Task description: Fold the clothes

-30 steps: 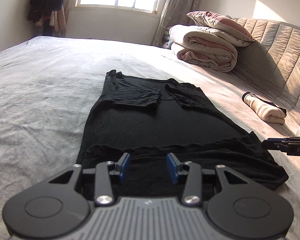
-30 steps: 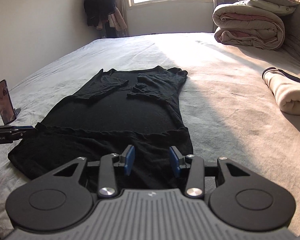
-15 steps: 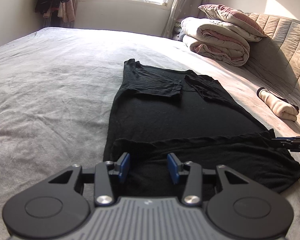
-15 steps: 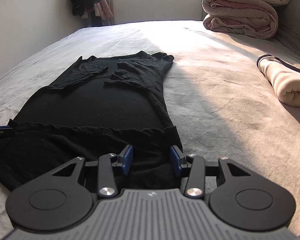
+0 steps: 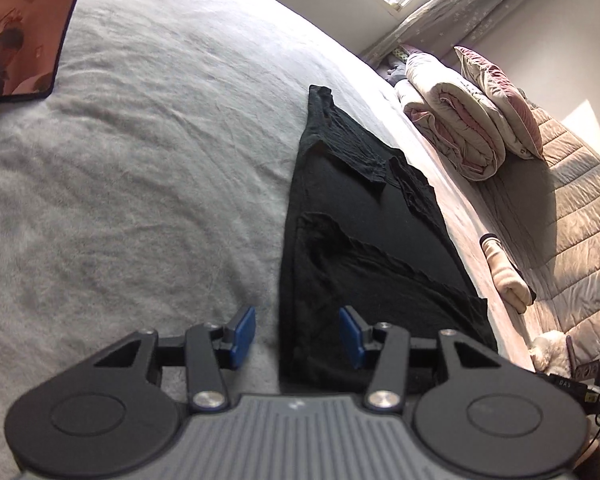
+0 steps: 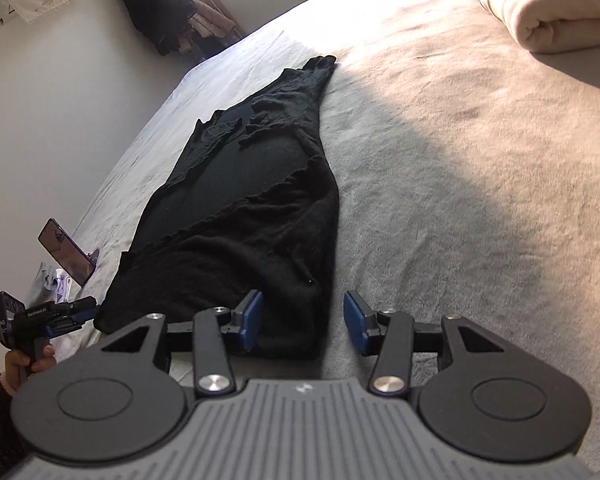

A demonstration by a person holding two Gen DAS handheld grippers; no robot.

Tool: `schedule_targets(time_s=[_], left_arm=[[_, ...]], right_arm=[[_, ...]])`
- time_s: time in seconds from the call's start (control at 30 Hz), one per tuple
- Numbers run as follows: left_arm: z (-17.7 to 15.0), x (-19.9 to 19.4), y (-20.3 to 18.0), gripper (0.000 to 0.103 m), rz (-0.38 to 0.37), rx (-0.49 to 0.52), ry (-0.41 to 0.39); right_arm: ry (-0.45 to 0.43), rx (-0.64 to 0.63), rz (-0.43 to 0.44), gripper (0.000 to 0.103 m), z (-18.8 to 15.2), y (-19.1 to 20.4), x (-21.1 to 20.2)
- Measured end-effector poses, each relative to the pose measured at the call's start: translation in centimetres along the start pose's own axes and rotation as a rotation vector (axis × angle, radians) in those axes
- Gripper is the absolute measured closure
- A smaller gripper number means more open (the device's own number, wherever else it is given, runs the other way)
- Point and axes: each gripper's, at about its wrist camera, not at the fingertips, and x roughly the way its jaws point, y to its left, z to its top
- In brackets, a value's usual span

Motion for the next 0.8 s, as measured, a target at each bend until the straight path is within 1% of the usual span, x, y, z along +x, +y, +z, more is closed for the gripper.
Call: schedule_targets(time_s=[0.1,0.2,0.27,0.4,0.53,0.67,0.8], left_arm=[[0.2,-0.2,1.2,0.055,-0.052,-0.084,0.066],[0.1,0.6,1.1,0.055,-0.08,-0.08,0.088],[0.1,1.1,1.1,0.055,-0.098,-0.076,0.103],[0.0,2.2,0.9,0.056,-0.134,-0.069,0.133],[0.0,3.0,0.8,0.057,-0.165,-0.065,0.154],[0.1,3.5,0.9,0.057,-0.192,-0.063,0.166],[0.2,4.0,1.0,0.064,-0.216,-0.062,0.18]], right_arm=[[0.042,0.035,0.027,0.053,-0.3,-0.3,-0.5],[0.091,0.091,0.051,0.053,-0.4,-0.9,-0.7],[0.101,0.127,0.072,0.053,-0.4,-1.4,-0.5],[0.088,0.203,0.129,0.053,-0.2,-2.4,0.4],[0.075,0.253,0.162,0.053,0.0,-3.0,0.9],[0.067,0.254,0.177,0.053,0.1,-2.9,1.3],[0.069,0.233,0.182,0.053,0.2,-2.4,1.7]])
